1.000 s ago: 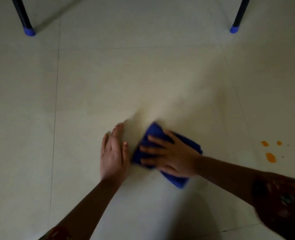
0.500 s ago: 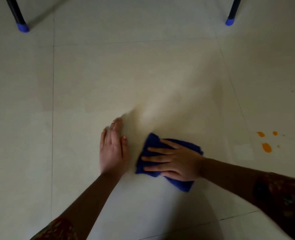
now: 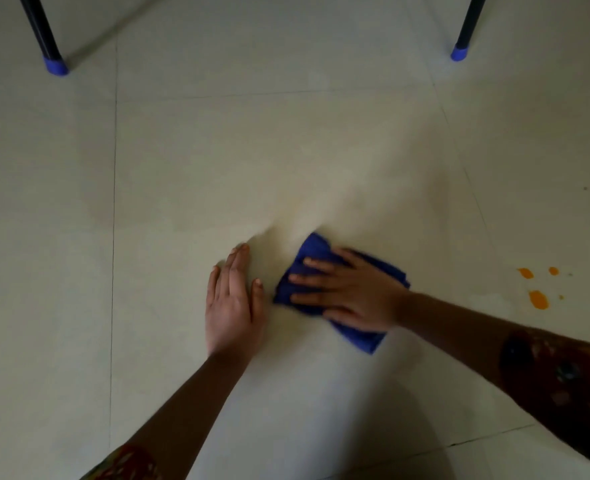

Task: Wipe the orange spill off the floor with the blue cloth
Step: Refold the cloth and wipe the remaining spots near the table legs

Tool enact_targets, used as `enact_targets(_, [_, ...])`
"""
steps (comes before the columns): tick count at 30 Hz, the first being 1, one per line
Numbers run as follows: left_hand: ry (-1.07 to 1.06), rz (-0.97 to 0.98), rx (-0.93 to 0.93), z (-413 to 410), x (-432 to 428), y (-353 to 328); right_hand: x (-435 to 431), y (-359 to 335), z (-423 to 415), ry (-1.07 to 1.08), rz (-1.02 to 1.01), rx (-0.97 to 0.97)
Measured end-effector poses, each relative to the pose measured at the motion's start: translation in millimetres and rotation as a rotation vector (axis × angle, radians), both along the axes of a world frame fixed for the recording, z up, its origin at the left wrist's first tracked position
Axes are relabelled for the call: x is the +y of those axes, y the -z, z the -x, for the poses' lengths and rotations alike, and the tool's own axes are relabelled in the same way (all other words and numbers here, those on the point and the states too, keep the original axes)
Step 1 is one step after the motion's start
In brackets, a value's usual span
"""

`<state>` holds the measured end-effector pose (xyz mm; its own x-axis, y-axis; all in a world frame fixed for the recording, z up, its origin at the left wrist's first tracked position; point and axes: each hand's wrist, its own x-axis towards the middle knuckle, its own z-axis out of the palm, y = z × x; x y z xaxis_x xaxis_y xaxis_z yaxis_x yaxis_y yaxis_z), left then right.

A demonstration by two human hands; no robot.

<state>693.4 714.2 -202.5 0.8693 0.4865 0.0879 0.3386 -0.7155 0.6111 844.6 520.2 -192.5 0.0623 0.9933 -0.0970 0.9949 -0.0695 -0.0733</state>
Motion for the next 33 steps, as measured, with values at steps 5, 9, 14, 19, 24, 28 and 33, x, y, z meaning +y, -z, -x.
enact_targets(5, [-0.034, 0.019, -0.027, -3.4, -3.7, -4.1, 34.7, 2.1, -59.1, 0.695, -0.088, -0.091])
enact_targets(9, [-0.076, 0.141, -0.139, 0.7, -3.0, -3.4, 76.4, 7.3, 6.5, 0.304, -0.122, -0.081])
enact_targets(14, [-0.099, 0.129, -0.145, 1.5, -3.5, -4.7, 60.6, 7.3, -29.9, 0.185, -0.040, -0.094])
enact_targets(19, [-0.061, 0.065, -0.095, 0.9, -2.9, -4.6, 78.1, 6.4, -30.4, 0.941, -0.150, 0.014])
enact_targets(24, [0.003, 0.074, -0.076, 1.8, 1.6, -3.6, 26.3, -3.2, 58.1, 0.199, 0.058, 0.018])
enact_targets(28, [0.079, 0.078, 0.048, 5.5, 1.6, -14.5, -29.2, -4.1, 20.8, 0.560, 0.076, -0.009])
enact_targets(33, [0.180, 0.026, 0.107, 6.4, -11.0, -28.2, -13.6, -17.9, 21.8, 0.679, 0.222, 0.082])
